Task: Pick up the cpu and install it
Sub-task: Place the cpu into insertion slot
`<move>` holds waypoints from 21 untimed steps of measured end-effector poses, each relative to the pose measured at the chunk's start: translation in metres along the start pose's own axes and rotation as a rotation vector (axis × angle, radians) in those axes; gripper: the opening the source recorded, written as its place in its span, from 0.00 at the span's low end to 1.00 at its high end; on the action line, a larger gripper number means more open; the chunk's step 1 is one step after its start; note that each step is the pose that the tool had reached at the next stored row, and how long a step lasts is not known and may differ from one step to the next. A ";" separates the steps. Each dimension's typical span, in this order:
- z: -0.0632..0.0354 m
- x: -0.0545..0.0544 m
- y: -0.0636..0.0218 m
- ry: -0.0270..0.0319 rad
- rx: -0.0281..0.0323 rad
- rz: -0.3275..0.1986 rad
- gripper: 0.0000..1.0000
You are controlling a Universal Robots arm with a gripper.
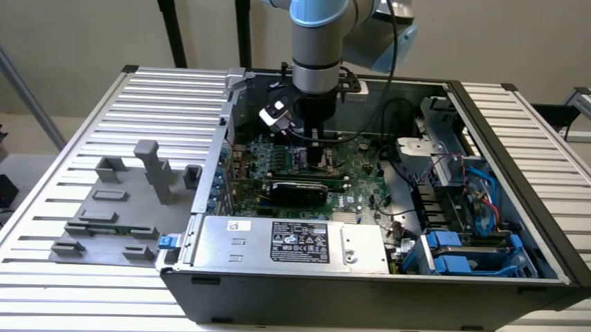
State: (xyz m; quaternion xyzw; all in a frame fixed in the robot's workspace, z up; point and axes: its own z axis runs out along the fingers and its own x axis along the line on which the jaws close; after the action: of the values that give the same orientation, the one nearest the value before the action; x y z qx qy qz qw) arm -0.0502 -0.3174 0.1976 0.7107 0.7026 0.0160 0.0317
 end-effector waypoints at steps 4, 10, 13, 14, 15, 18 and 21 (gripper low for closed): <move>0.0000 0.000 -0.0003 -0.0007 0.0001 0.000 0.54; 0.0000 0.002 -0.0004 -0.0009 0.0004 0.000 0.54; 0.0004 0.002 -0.0004 -0.0007 0.0003 0.000 0.54; 0.0006 0.002 -0.0004 -0.0007 0.0003 0.000 0.54; 0.0007 0.002 -0.0004 -0.0008 0.0003 0.000 0.54; 0.0011 0.002 -0.0004 -0.0007 0.0003 0.000 0.54; 0.0012 0.002 -0.0003 -0.0005 0.0001 0.000 0.54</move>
State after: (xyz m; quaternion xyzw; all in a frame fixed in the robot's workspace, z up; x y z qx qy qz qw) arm -0.0503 -0.3150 0.1963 0.7106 0.7027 0.0158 0.0318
